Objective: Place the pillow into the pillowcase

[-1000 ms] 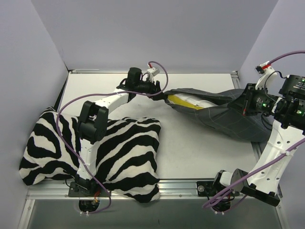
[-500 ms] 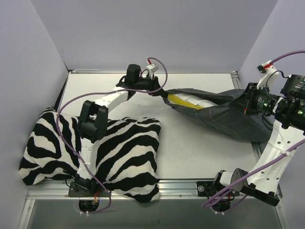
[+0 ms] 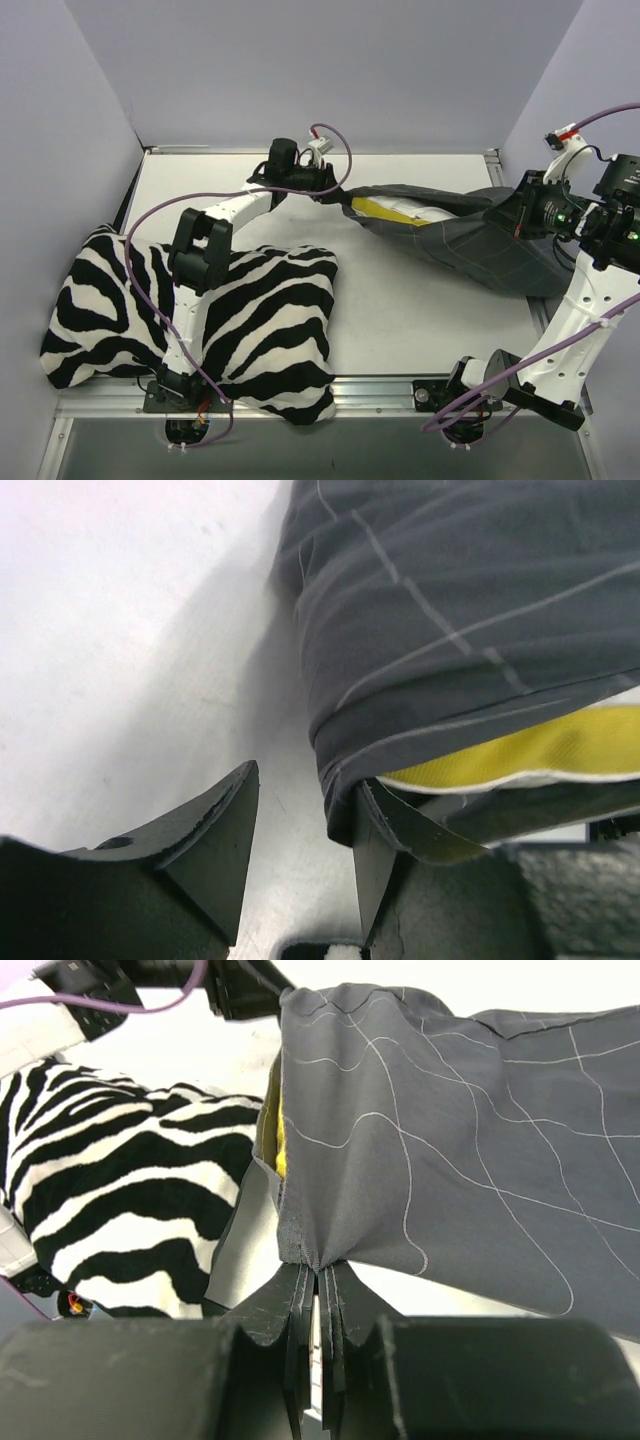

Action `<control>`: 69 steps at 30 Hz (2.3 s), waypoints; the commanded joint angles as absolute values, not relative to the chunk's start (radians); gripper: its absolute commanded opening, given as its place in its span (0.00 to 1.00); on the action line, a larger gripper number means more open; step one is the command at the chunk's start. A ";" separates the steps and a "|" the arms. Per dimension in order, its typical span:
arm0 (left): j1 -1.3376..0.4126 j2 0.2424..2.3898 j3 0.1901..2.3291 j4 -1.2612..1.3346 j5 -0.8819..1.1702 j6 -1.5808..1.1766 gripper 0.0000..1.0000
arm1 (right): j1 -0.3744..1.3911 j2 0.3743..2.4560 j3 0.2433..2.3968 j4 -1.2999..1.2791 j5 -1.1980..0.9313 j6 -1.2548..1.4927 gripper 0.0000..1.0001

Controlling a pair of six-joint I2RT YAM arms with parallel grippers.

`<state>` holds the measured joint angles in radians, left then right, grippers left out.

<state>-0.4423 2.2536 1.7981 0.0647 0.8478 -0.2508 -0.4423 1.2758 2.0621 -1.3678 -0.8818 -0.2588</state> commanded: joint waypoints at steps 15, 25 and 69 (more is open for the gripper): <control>-0.384 1.964 2.064 0.167 0.680 -0.580 0.00 | -0.468 1.389 2.242 -1.040 -0.977 0.000 0.00; -0.370 1.830 2.422 0.064 0.410 -0.424 0.00 | -0.813 1.421 2.338 -0.229 -0.963 0.641 0.00; -0.463 1.726 1.931 -0.195 0.422 -0.443 0.00 | 0.211 1.092 1.461 -1.112 -0.591 -0.290 0.63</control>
<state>-0.4679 1.7123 1.8877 -0.2028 0.4538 -0.4351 0.1287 1.0782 1.5749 -1.0893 -0.6548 -0.2543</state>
